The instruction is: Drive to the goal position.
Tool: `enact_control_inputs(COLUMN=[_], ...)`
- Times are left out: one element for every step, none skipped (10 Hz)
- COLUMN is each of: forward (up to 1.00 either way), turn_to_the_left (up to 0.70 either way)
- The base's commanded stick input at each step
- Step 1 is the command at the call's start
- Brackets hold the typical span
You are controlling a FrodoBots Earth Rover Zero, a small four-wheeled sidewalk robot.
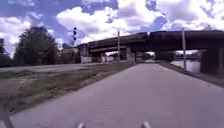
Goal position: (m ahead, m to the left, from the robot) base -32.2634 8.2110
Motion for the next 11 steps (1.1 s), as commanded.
enact_control_inputs(forward=[0.0, 0.0, 0.0, 0.0, 0.0, 0.0, 0.0, 0.0, 0.0, 0.0, 0.0], turn_to_the_left=[0.45, 0.45, 0.45, 0.45, 0.45, 0.45, 0.45, 0.45, 0.45, 0.45, 0.45])
